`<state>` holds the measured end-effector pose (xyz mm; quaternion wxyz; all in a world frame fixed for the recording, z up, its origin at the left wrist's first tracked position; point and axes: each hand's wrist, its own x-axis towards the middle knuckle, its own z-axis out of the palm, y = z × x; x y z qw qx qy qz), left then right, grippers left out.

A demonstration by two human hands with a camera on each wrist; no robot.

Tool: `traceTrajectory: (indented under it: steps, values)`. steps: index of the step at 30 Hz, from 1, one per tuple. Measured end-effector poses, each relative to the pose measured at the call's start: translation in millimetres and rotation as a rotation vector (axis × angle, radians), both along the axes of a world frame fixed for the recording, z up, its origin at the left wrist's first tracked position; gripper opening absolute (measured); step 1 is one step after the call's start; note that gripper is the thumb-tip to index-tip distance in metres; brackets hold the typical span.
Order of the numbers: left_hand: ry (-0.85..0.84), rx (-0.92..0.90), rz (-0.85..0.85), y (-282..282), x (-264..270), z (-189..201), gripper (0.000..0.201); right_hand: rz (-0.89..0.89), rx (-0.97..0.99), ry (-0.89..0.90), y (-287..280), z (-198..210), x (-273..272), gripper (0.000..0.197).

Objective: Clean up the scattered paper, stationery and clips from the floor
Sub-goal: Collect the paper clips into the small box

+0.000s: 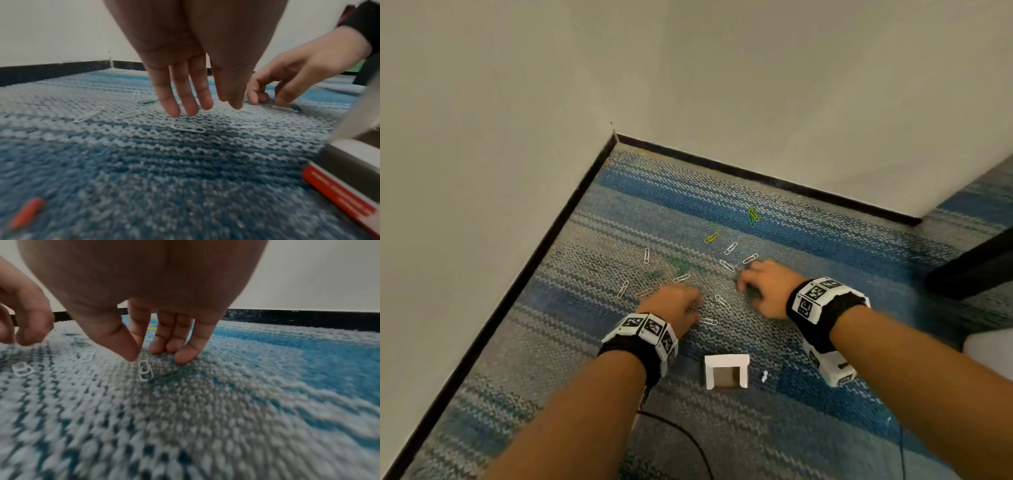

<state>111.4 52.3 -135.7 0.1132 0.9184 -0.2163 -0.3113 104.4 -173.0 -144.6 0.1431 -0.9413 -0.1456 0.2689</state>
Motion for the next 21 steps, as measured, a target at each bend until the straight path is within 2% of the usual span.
traceTrajectory:
  steps: [3, 7, 11, 15, 18, 21]
  values:
    - [0.005, 0.072, -0.073, -11, -10, -7, 0.041, -0.016, 0.0, -0.045, -9, -2, -19, 0.042]
    - [-0.068, 0.161, -0.105, -17, -21, -9, 0.037, -0.061, -0.024, -0.033, -20, -1, -40, 0.052]
    - [-0.162, 0.199, -0.095, -25, -33, -5, 0.024, -0.149, -0.082, -0.04, -25, -2, -50, 0.038]
    - [-0.184, 0.108, -0.057, -22, -42, -7, 0.019, -0.268, -0.069, -0.093, -21, -4, -59, 0.022]
    - [-0.201, -0.075, 0.06, -16, -41, -8, 0.006, -0.351, -0.016, -0.111, -18, -2, -61, 0.014]
    - [-0.187, -0.233, 0.249, -10, -40, -7, 0.022, -0.538, 0.111, -0.107, -14, -3, -62, 0.012]
